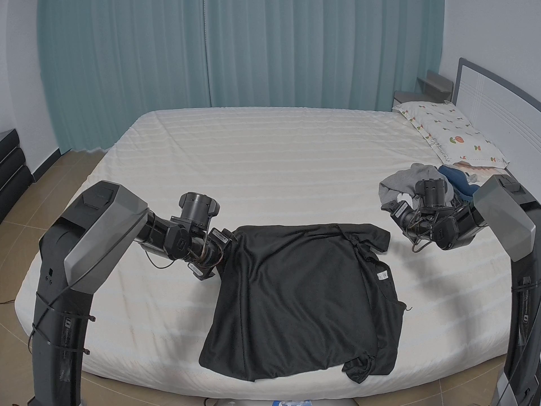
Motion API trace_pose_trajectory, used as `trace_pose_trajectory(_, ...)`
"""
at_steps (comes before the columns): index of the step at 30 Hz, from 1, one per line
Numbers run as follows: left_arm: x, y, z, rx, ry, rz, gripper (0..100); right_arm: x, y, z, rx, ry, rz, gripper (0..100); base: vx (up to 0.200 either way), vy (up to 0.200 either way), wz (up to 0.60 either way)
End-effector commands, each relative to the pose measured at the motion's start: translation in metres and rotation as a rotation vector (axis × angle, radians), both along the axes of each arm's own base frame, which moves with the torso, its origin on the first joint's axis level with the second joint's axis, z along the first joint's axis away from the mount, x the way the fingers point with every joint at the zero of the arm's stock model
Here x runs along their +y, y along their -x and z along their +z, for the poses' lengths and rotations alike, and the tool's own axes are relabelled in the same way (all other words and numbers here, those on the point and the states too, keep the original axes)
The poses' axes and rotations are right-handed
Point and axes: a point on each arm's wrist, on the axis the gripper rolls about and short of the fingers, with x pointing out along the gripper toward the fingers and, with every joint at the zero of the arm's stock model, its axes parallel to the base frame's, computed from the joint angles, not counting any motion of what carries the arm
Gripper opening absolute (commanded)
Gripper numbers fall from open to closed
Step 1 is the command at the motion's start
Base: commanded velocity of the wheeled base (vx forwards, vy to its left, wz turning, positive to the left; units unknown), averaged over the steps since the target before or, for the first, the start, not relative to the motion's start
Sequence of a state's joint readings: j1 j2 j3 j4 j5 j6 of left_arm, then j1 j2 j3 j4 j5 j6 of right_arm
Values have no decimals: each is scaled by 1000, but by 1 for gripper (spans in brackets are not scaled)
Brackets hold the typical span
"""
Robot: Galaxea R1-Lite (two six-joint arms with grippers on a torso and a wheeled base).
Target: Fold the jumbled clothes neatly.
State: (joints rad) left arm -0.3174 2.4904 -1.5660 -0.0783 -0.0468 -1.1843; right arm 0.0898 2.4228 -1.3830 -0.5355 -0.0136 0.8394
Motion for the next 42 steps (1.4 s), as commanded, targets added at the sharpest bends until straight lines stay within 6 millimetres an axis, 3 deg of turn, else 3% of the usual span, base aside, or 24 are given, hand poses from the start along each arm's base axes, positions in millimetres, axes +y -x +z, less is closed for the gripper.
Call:
trace_pose_trajectory(1, 10, 27, 32, -30, 45, -31, 100, -2, 27, 4, 27, 11, 28, 100, 0, 0, 0)
trace_pose_trajectory(6, 17, 50, 42, -59, 65, -44, 100, -3, 48, 5, 36, -3, 41, 100, 0, 0, 0)
trace_pose_trajectory(7, 22, 67, 46, -77, 75, -49, 100, -4, 63, 7, 32, -11, 58, 100, 0, 0, 0)
trace_pose_trajectory(10, 29, 88, 48, -100, 79, -50, 100, -5, 88, 7, 56, -18, 76, 100, 0, 0, 0)
trace_pose_trajectory(15, 37, 118, 43, -124, 93, -51, 100, -1, 130, -1, 128, -34, 134, 100, 0, 0, 0)
trace_pose_trajectory(21, 37, 141, 25, -139, 99, -73, 100, -5, 163, -20, 141, -67, 181, 100, 0, 0, 0)
trace_pose_trajectory(30, 34, 143, 14, -110, 96, -80, 100, 19, 176, -42, 178, -71, 270, 100, -89, 0, 0)
trace_pose_trajectory(42, 36, 154, 4, -66, 70, -87, 100, 14, 188, -48, 218, -64, 263, 100, -33, 0, 0)
